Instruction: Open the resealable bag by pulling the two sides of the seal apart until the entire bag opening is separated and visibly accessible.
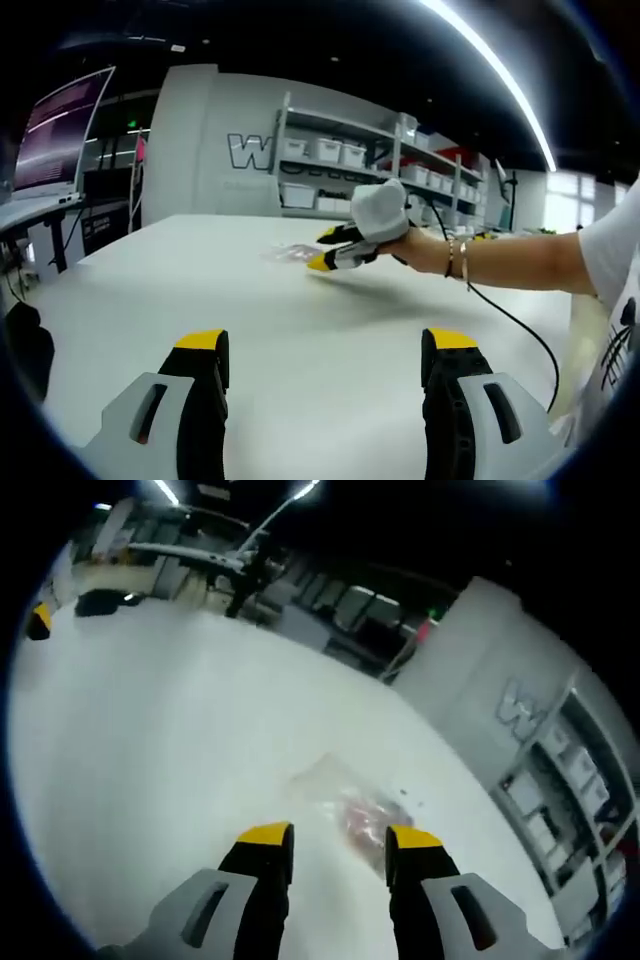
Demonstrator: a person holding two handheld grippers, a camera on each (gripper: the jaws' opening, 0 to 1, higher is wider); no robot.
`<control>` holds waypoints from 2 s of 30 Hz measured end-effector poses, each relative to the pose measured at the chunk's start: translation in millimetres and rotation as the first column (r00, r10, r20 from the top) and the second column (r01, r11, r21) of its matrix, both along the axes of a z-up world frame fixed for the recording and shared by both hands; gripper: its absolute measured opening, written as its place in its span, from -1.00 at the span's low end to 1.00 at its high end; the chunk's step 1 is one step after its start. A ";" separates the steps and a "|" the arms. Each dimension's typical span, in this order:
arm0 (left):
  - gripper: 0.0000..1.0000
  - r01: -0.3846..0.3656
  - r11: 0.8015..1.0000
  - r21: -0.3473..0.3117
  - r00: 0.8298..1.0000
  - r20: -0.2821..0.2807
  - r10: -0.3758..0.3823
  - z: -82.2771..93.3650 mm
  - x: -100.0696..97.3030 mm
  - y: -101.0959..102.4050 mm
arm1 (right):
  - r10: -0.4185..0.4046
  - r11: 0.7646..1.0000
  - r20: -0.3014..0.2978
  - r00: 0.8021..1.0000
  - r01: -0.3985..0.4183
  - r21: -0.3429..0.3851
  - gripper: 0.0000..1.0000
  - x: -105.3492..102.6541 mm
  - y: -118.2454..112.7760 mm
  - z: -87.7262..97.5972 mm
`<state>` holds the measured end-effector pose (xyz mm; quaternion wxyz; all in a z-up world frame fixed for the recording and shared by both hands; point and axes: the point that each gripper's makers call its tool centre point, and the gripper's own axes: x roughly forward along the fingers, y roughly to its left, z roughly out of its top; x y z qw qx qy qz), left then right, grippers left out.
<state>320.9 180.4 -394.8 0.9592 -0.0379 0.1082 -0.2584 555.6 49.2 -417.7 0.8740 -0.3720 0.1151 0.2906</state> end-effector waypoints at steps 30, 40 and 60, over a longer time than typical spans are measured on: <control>0.55 -0.005 1.000 -0.019 1.000 -0.002 0.005 -3.2 6.2 3.9 | 0.106 0.977 0.118 0.987 -0.081 -0.196 -0.40 23.1 14.8 -9.5; 0.55 -0.012 1.000 -0.020 1.000 0.007 0.012 0.6 7.5 7.0 | 0.110 0.969 0.143 0.984 -0.074 -0.234 -0.43 30.6 15.7 -10.0; 0.55 -0.025 0.999 -0.027 1.000 0.007 0.025 -1.0 7.7 12.5 | 0.120 0.974 0.135 0.984 -0.090 -0.209 -0.67 36.4 23.3 -15.6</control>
